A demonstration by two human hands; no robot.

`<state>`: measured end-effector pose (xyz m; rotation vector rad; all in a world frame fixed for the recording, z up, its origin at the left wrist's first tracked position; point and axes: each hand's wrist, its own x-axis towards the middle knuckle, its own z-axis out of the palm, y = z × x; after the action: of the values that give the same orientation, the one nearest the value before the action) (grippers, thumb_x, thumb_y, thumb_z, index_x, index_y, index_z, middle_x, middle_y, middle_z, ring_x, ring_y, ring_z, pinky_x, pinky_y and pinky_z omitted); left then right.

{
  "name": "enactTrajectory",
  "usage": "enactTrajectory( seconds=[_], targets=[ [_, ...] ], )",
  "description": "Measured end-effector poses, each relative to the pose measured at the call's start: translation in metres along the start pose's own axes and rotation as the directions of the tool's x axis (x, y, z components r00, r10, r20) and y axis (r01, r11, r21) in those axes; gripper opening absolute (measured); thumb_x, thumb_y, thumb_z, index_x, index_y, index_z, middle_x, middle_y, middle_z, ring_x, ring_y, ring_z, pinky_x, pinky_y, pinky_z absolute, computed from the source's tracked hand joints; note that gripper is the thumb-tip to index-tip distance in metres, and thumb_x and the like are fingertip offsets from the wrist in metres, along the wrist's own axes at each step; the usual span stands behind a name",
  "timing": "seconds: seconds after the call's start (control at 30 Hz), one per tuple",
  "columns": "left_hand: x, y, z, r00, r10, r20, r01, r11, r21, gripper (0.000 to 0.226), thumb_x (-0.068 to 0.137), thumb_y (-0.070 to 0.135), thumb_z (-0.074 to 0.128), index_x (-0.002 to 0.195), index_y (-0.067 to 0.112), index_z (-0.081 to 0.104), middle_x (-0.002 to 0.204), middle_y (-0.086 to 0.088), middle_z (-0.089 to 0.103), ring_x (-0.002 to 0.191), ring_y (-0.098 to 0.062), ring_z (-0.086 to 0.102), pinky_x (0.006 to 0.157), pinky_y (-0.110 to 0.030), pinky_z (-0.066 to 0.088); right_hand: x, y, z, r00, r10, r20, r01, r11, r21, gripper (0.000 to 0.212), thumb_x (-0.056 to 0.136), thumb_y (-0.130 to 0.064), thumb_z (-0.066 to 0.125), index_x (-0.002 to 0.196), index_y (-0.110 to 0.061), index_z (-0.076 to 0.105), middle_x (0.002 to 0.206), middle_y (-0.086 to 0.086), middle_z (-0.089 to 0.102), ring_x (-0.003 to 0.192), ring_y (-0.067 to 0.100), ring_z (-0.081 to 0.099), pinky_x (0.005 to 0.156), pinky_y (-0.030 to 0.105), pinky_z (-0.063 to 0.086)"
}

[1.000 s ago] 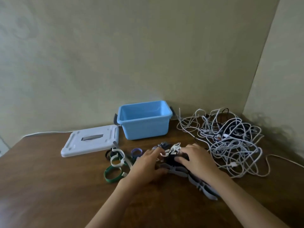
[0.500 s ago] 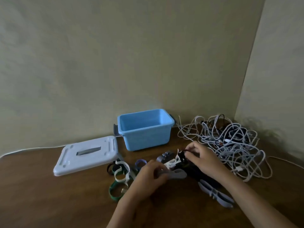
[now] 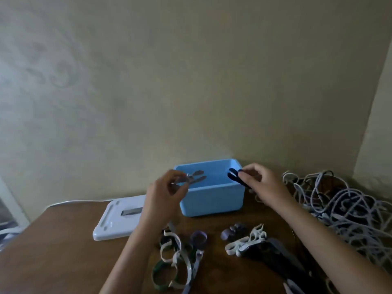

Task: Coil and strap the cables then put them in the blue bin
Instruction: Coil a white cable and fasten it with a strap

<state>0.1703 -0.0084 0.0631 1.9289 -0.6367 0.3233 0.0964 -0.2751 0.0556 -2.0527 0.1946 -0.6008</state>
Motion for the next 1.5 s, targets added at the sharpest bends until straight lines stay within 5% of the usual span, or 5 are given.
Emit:
enactTrajectory(
  seconds=[0.2, 0.63, 0.87, 1.17, 1.5],
  targets=[
    [0.055, -0.024, 0.025, 0.993, -0.089, 0.08, 0.063, 0.955, 0.289, 0.022, 0.083, 0.009, 0.072, 0.099, 0.023, 0.07, 0.091, 0.005, 0.074, 0.08, -0.01, 0.068, 0.059, -0.008, 0.043, 0.069, 0.004, 0.052, 0.983, -0.086, 0.163, 0.124, 0.962, -0.243, 0.007, 0.096, -0.031, 0.069, 0.101, -0.026, 0.069, 0.097, -0.011, 0.068, 0.089, 0.009, 0.061, 0.067, 0.021, 0.042],
    [-0.008, 0.0, 0.03, 0.995, 0.082, 0.051, -0.095, 0.94, 0.328, 0.021, 0.09, 0.018, 0.068, 0.11, 0.022, 0.071, 0.109, 0.003, 0.066, 0.1, -0.014, 0.06, 0.083, -0.024, 0.043, -0.021, 0.023, -0.003, 0.958, -0.253, 0.133, 0.286, 0.861, -0.421, 0.024, 0.096, -0.022, 0.066, 0.119, -0.029, 0.067, 0.123, -0.012, 0.061, 0.109, 0.008, 0.059, 0.087, 0.028, 0.049],
    [-0.08, 0.011, 0.102, 0.868, -0.077, 0.49, -0.086, 0.95, 0.301, 0.037, 0.091, 0.04, 0.067, 0.127, 0.033, 0.062, 0.121, 0.013, 0.063, 0.11, -0.006, 0.06, 0.094, -0.026, 0.051, -0.103, 0.041, -0.029, 0.91, 0.286, 0.3, -0.015, 0.746, -0.666, 0.053, 0.094, -0.057, 0.06, 0.141, -0.035, 0.047, 0.137, -0.011, 0.054, 0.124, 0.01, 0.053, 0.099, 0.032, 0.047],
    [-0.097, 0.003, 0.126, 0.843, -0.031, 0.536, -0.246, 0.865, 0.438, 0.037, 0.095, 0.039, 0.061, 0.131, 0.04, 0.056, 0.131, 0.011, 0.044, 0.12, -0.009, 0.046, 0.102, -0.028, 0.043, -0.142, 0.043, -0.037, 0.879, 0.334, 0.34, -0.074, 0.801, -0.594, 0.1, 0.078, -0.071, 0.07, 0.158, -0.037, 0.021, 0.161, -0.014, 0.03, 0.143, 0.012, 0.038, 0.11, 0.035, 0.04],
    [-0.094, -0.004, 0.097, 0.934, -0.091, 0.346, 0.037, 0.987, 0.159, 0.012, 0.096, 0.025, 0.062, 0.094, 0.037, 0.064, 0.087, 0.014, 0.068, 0.08, 0.001, 0.063, 0.068, -0.015, 0.048, -0.145, 0.051, -0.033, 0.984, 0.138, 0.116, -0.049, 0.823, -0.566, 0.017, 0.098, -0.037, 0.063, 0.114, -0.041, 0.058, 0.106, -0.017, 0.066, 0.09, -0.001, 0.06, 0.071, 0.017, 0.047]
  ],
)
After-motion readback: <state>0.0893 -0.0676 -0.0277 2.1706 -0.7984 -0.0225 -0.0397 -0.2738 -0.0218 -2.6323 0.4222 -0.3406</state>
